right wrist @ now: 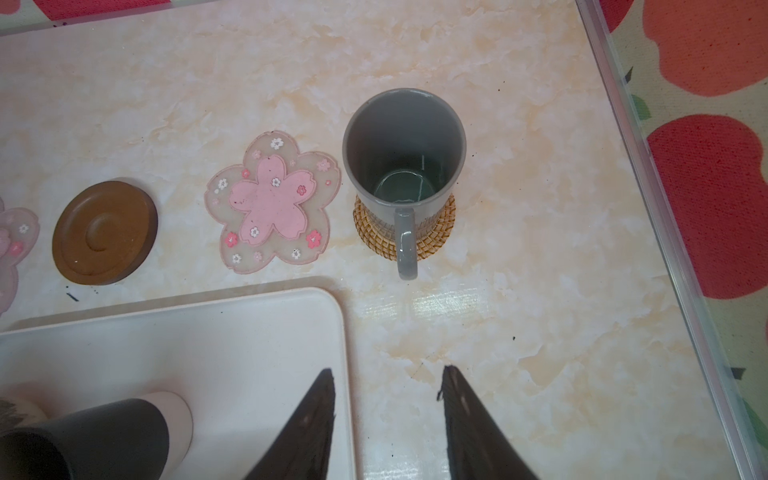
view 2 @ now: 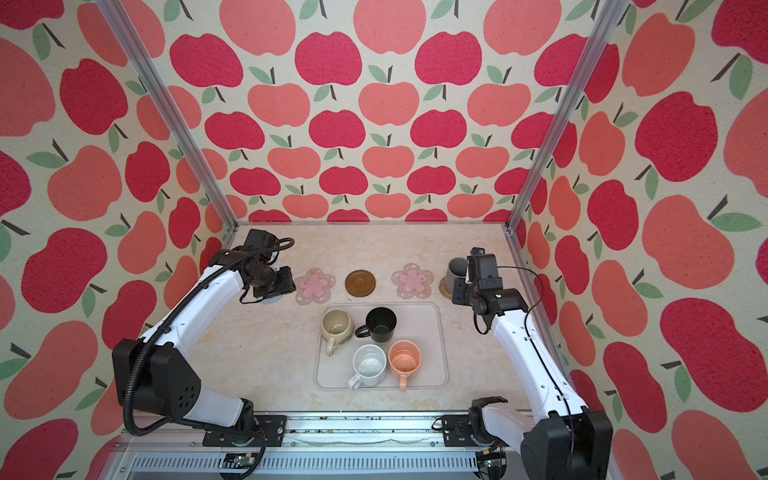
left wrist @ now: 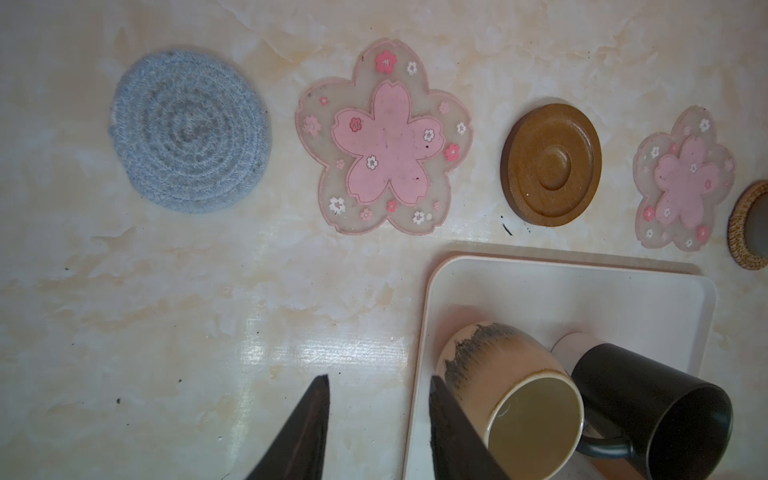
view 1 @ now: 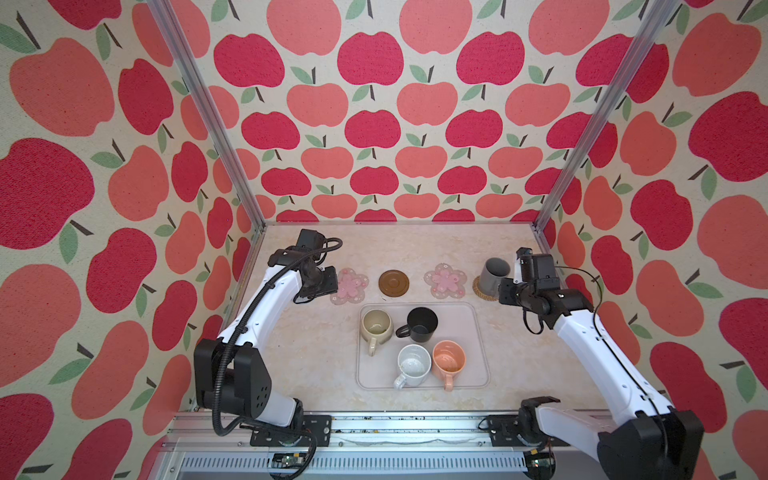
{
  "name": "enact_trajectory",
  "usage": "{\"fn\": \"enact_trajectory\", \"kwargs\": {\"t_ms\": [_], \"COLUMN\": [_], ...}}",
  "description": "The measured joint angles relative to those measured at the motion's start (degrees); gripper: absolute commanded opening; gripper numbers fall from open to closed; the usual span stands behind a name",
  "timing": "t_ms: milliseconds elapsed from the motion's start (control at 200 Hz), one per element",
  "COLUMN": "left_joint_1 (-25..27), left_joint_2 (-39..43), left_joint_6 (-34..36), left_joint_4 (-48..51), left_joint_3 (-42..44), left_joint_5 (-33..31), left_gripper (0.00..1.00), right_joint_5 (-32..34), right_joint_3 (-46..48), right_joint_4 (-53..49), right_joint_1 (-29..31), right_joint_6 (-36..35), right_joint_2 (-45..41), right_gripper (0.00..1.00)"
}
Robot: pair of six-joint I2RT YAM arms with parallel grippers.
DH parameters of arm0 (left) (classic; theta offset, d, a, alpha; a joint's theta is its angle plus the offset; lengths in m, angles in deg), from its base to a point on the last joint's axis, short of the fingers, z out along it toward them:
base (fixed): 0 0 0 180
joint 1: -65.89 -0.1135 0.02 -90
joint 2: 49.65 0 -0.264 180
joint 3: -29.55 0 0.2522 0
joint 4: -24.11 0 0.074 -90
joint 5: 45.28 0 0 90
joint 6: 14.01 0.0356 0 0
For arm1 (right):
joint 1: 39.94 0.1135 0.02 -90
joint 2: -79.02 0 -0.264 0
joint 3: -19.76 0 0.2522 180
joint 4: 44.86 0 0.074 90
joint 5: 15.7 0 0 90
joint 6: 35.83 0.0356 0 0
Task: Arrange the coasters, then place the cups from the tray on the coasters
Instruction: 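Open and raise the right gripper while the left moves over the tray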
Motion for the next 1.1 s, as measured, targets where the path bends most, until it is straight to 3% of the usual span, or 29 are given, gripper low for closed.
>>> {"fn": "enact_trajectory", "kwargs": {"t_ms": [720,1096], "left_joint_1": [11.65,25.38], "left_joint_2": [12.17,15.13], "left_joint_6": [-6.32,-17.22], "left_joint_4": [0.37,-2.64], "left_joint_3": [12.50,19.12], "left_joint_5": [-2.93,-1.18], "left_gripper": [0.42,0.42], "right_joint_5": [-2.14,-1.75], "right_joint_3": [4.85,5.60], "right_joint_4": [-3.74,-0.90], "right_joint_1": [3.34,4.76], "right_joint_6": [3.43,3.39], "right_joint_2": [-8.04,-3.74], "right_gripper": [0.50,0.50]}}
